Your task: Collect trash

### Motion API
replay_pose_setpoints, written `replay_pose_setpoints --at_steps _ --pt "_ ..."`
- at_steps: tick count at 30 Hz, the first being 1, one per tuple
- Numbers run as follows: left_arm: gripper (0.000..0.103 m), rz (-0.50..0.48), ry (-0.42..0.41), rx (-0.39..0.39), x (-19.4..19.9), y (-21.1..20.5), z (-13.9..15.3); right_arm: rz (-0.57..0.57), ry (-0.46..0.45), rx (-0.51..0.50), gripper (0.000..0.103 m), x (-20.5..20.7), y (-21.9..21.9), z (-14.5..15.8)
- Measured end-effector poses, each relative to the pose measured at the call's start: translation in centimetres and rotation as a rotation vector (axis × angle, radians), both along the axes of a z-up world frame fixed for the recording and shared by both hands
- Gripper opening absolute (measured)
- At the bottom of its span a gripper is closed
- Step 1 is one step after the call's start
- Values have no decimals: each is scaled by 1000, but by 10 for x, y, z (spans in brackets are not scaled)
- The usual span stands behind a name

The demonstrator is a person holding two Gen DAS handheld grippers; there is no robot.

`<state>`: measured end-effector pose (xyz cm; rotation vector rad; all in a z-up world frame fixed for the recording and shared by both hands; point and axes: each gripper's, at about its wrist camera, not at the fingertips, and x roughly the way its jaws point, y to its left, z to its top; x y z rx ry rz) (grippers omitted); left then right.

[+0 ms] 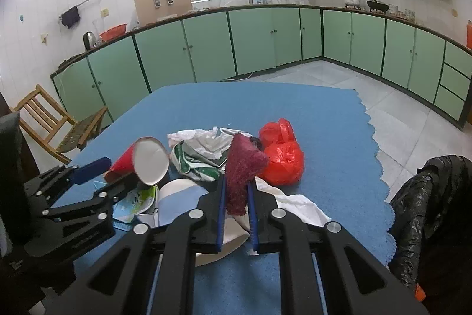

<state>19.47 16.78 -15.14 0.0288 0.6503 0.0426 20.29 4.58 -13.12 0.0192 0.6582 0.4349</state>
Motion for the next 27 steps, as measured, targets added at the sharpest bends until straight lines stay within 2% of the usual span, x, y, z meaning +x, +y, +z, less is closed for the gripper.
replay_pose_setpoints --at_steps 3,5,7,12,14,17,19,21,22,23,27 --pt "38 -3 -3 18 2 -4 -1 1 1 1 13 0 -2 -1" --pt "24 -20 1 21 4 -7 -2 1 3 4 13 1 -2 -2" --pt "19 -21 0 34 6 -10 -3 3 3 4 13 0 -1 -2" --pt "17 -21 -20 25 3 -12 -2 6 1 10 13 -1 -6 -1" --pt "5 -36 -24 13 1 -12 -1 8 0 15 13 -3 -7 0" --pt "5 -38 -14 -9 -2 -12 0 11 0 30 13 -6 -12 3" --pt "8 -35 -16 -29 -8 -13 3 13 -7 31 13 -9 -15 6" --pt "23 -45 -29 -37 -14 -16 7 17 -17 30 13 -13 -18 10" --pt "42 -51 -40 -40 -18 -19 10 18 -24 31 13 -16 -21 13" --pt "50 -56 -47 -46 -20 -22 11 18 -27 32 13 -17 -24 14" --pt "60 -102 -36 -96 -27 -35 13 10 -31 44 13 -25 -35 20"
